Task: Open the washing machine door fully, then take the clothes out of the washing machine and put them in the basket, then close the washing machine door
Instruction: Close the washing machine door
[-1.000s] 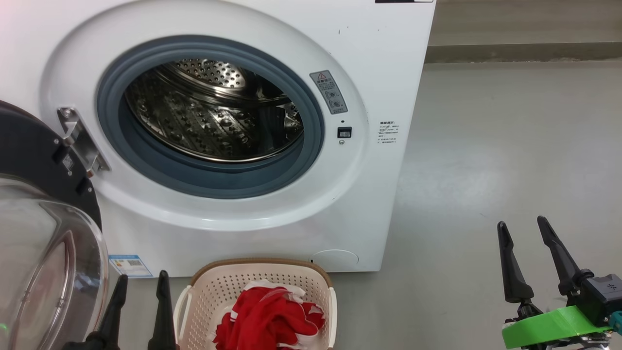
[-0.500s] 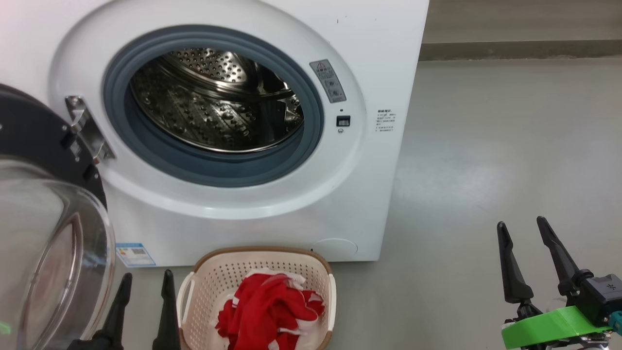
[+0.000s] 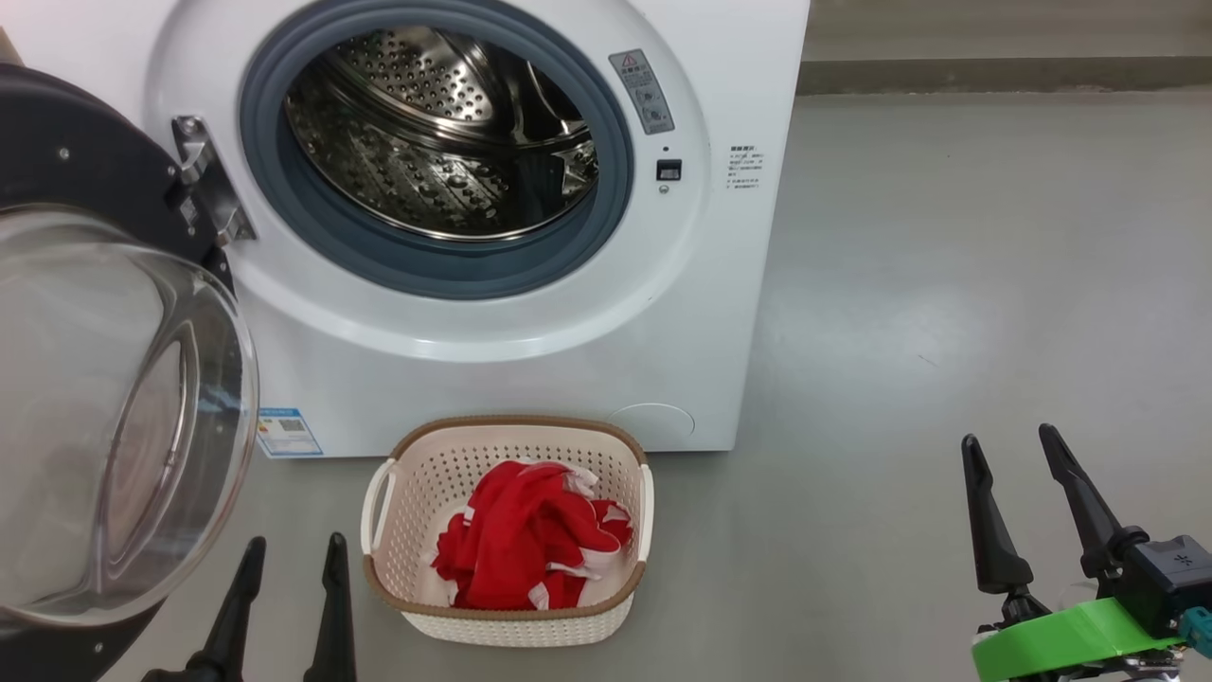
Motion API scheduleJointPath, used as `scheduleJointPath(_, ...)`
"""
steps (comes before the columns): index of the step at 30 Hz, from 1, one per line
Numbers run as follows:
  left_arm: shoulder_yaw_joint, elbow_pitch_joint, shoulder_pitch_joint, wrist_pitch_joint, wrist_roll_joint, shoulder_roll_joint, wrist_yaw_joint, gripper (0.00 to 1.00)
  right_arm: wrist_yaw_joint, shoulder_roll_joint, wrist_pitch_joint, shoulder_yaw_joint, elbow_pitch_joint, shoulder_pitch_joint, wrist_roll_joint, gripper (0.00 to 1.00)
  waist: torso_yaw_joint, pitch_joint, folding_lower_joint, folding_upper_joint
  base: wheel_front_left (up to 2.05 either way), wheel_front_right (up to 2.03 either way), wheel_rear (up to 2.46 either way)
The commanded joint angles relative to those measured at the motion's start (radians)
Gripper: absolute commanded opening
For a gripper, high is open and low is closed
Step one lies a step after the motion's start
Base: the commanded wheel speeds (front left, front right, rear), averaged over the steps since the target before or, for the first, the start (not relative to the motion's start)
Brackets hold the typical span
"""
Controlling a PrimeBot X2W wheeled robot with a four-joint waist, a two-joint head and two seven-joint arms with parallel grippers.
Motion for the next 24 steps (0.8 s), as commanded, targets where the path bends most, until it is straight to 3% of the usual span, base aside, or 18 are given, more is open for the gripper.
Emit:
scheduleJointPath(1, 0.025, -0.033, -0.021, -0.002, 0.004, 0.011, 0.0, 1.0, 0.005, -0.014, -0.006, 0.031, -0.021, -0.015, -0.001, 1.0, 0.001, 0.001, 0.0, -0.0001, -0.39, 0.39, 0.0)
scheduleJointPath(15, 0.014, -0.046, -0.02, 0.003, 0.002, 0.012, 0.017, 1.0, 0.005, -0.014, -0.006, 0.036, -0.019, -0.018, -0.001, 1.0, 0.015, 0.003, 0.0, -0.0001, -0.03, 0.03, 0.0)
scheduleJointPath(24, 0.016, -0.076, -0.017, 0.016, -0.006, 0.01, 0.04, 1.0, 0.005, -0.014, -0.006, 0.052, -0.017, -0.019, -0.004, 1.0, 0.08, 0.001, 0.0, -0.0001, 0.0, 0.0, 0.0)
